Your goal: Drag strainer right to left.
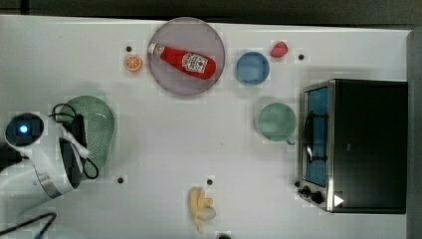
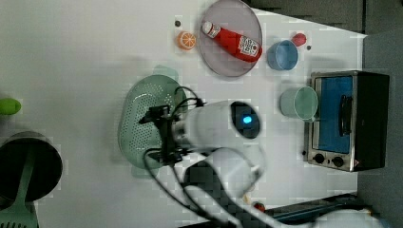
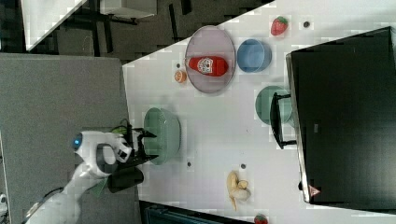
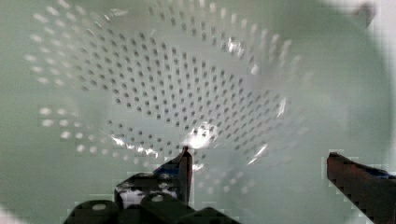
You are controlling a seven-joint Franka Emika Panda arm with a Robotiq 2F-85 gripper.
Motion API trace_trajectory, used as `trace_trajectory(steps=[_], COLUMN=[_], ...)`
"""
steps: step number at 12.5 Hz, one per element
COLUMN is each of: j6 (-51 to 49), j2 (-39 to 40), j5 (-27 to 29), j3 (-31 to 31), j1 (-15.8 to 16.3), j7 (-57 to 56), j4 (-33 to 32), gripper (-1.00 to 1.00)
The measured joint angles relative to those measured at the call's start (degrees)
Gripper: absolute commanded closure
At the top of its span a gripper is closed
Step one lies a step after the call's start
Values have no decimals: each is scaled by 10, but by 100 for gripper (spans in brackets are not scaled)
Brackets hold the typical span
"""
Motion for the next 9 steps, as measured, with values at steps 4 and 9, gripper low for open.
trace_trajectory(steps=[4, 9], j6=[-140, -255], j2=[-183, -363], j5=[-58, -237], j3=[-140, -331], j1=[5, -39], j7=[-182, -418], j4=[3, 48], gripper=[-100, -100])
